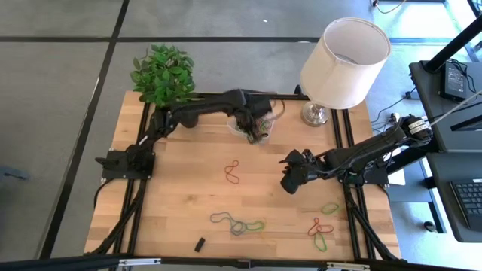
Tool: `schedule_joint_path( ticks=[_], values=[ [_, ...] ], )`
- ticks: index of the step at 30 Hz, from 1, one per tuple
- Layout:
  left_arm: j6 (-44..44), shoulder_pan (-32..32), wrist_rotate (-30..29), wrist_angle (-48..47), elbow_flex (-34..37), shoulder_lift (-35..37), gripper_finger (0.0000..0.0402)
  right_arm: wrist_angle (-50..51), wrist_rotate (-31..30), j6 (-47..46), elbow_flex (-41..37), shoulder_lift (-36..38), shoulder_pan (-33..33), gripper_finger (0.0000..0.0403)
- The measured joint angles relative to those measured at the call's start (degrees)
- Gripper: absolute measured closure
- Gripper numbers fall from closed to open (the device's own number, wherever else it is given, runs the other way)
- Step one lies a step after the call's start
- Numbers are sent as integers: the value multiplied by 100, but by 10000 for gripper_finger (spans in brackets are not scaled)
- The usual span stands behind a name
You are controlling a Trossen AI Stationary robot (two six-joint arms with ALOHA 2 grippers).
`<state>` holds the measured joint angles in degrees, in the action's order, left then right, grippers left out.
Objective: Pick and place rubber bands into bin
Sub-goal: Put the red rubber band into the transparent bin
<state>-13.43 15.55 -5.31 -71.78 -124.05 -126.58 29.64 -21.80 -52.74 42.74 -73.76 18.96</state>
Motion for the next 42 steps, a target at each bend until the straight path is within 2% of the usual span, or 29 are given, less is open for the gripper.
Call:
schedule_joint_path(
  ticks=[5,8,12,17,24,31,37,42],
  values=[
    [-103,-762,65,10,15,-46,400,170,6,205,0,0,0,302],
    [-136,-1162,58,296,288,-13,400,435,122,126,0,0,4,305],
    [-367,-1562,30,953,1050,178,400,802,328,-98,0,2,116,325],
    [-744,-1875,46,1713,2307,613,400,848,796,-377,3,4,381,390],
    [-990,-2046,34,3497,4581,2085,400,1153,1416,-1258,420,4,932,399],
    [-1375,-2116,-231,4311,6571,3758,400,2062,2165,-2736,1039,-167,1567,401],
    [-1459,-2310,-406,4506,7734,5084,400,2120,2932,-4024,988,-530,2025,392],
    [-1526,-2378,-438,4480,8341,5886,400,1786,3109,-4896,984,-942,2316,355]
  ],
)
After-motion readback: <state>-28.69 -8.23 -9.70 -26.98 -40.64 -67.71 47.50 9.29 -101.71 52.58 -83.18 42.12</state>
